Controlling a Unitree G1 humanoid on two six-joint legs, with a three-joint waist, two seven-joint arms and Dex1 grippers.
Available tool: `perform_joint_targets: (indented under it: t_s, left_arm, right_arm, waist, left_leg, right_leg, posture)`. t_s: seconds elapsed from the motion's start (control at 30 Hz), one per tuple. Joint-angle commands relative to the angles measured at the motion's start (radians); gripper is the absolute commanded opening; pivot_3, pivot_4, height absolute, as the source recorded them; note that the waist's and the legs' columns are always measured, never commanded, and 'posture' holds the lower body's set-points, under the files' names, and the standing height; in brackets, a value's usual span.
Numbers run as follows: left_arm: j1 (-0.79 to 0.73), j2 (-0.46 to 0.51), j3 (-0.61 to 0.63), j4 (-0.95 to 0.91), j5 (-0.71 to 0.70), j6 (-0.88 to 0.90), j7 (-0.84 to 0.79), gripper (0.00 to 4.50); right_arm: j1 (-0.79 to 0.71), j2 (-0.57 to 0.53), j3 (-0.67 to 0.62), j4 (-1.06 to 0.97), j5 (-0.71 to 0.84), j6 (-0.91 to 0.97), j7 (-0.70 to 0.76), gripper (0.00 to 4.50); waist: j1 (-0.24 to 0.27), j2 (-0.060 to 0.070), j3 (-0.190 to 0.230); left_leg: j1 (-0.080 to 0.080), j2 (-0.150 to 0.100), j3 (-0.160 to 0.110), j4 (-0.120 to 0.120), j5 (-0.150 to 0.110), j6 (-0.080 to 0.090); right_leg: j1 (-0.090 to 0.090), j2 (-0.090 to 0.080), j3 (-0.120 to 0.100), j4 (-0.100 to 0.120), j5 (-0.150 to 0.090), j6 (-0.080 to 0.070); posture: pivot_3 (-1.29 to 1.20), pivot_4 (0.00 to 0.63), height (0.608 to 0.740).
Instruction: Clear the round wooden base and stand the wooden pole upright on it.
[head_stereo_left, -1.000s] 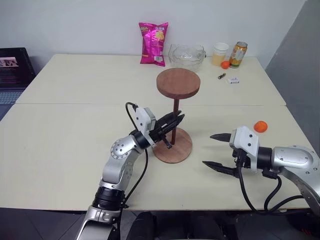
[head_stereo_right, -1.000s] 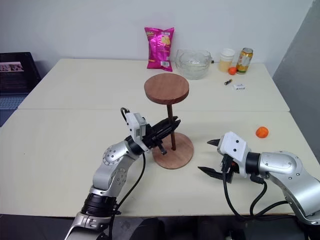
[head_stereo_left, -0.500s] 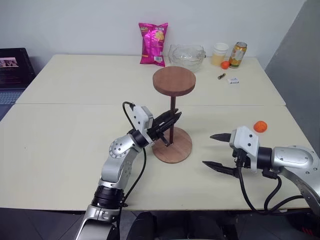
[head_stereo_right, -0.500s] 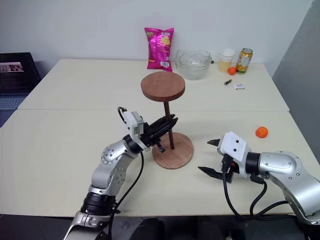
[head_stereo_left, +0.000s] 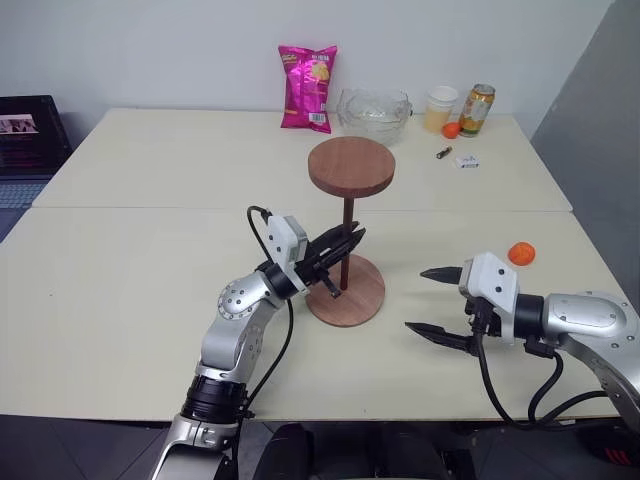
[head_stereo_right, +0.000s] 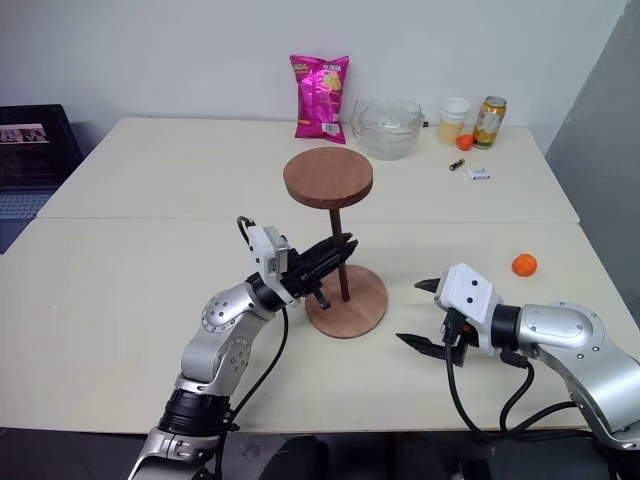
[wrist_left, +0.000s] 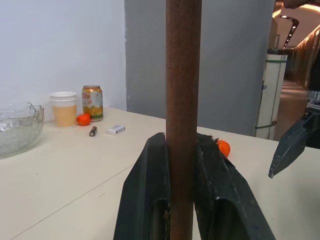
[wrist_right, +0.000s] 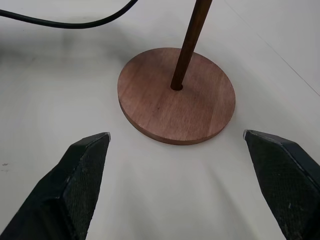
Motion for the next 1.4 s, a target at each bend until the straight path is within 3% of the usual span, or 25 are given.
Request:
perform_joint_targets:
  t_s: [0.03,0.93,1.4]
  left_arm:
    - [0.015,0.008,-0.014,0.021,0.023,0.004,-0.004,0.25]
    - [-0.008,-0.004,-0.001,0.075,0.028,-0.025,0.027,0.25]
    - [0.058,0.016,0.003,0.040,0.039,-0.024,0.054,0.25]
  right_arm:
    - [0.000,-0.010,-0.013,-0.036,-0.001,-0.003,-0.007,4.50]
    - [-0.001,-0.005,-0.015,-0.038,0.005,0.000,-0.012,4.50]
    - [-0.009,0.016,-0.028,-0.050,0.034,0.041,-0.044,4.50]
  waist:
    - [0.000,0.000,0.000]
    - [-0.001,0.000,0.000]
    - [-0.002,0.000,0.000]
  left_leg:
    - [0.000,0.000,0.000,0.000,0.000,0.000]
    - [0.003,0.000,0.000,-0.001,0.000,0.000]
    - [0.004,0.000,0.000,-0.001,0.000,0.000]
  right_leg:
    - [0.000,0.000,0.000,0.000,0.000,0.000]
    - [0.003,0.000,0.000,0.000,0.000,0.000]
    - [0.003,0.000,0.000,0.000,0.000,0.000]
  posture:
    - [0.00,0.150,0.740]
    - [0.00,0.150,0.740]
    - [0.00,0.150,0.740]
